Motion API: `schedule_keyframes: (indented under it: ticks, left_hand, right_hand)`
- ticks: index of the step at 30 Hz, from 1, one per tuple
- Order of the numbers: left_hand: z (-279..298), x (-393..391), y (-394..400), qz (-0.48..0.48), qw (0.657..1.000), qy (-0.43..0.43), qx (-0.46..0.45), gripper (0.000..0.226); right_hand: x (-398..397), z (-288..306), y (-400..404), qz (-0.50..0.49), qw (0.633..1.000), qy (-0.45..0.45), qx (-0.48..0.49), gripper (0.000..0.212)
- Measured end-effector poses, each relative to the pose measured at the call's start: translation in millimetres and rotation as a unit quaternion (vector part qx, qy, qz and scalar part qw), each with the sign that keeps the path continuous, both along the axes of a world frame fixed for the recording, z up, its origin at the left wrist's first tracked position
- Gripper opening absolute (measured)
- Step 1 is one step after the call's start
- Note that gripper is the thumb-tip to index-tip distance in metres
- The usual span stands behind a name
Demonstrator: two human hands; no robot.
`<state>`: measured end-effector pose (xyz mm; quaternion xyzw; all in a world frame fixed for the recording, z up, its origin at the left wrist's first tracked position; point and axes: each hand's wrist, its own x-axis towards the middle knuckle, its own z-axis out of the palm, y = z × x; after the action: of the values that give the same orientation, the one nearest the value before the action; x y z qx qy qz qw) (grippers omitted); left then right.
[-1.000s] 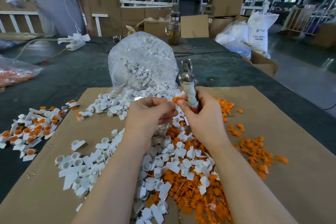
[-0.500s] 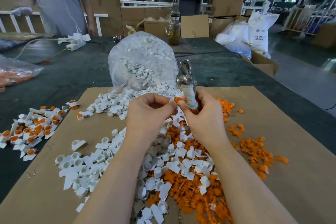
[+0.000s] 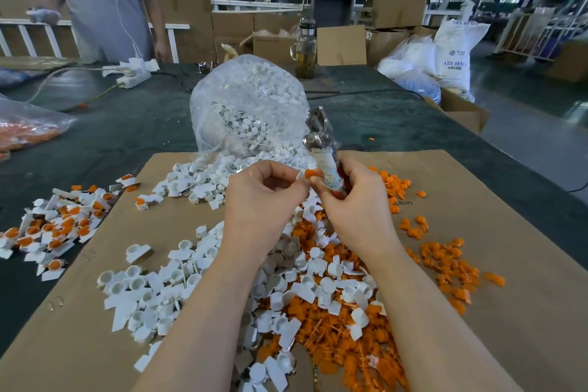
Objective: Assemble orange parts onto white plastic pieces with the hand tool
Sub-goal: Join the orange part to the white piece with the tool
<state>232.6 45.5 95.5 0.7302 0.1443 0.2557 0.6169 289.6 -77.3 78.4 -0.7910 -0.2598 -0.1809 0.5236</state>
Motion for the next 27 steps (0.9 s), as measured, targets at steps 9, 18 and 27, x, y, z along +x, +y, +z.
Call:
schedule_keyframes:
  ticks: [9, 18, 27]
  left_hand:
    - [-3, 3, 2, 0.02, 0.999, -0.002, 0.041, 0.013]
    - [-2, 5, 11, 0.013, 0.999, -0.038, 0.001, 0.013]
    - [-2, 6, 14, -0.007, 0.998, -0.059, -0.007, 0.016]
  right_hand:
    - [1, 5, -6, 0.038, 0.997, 0.048, -0.049, 0.013]
    - [4, 13, -30, 0.127, 0.968, 0.164, -0.142, 0.012]
    - [2, 16, -30, 0.17, 0.95, 0.172, -0.197, 0.016]
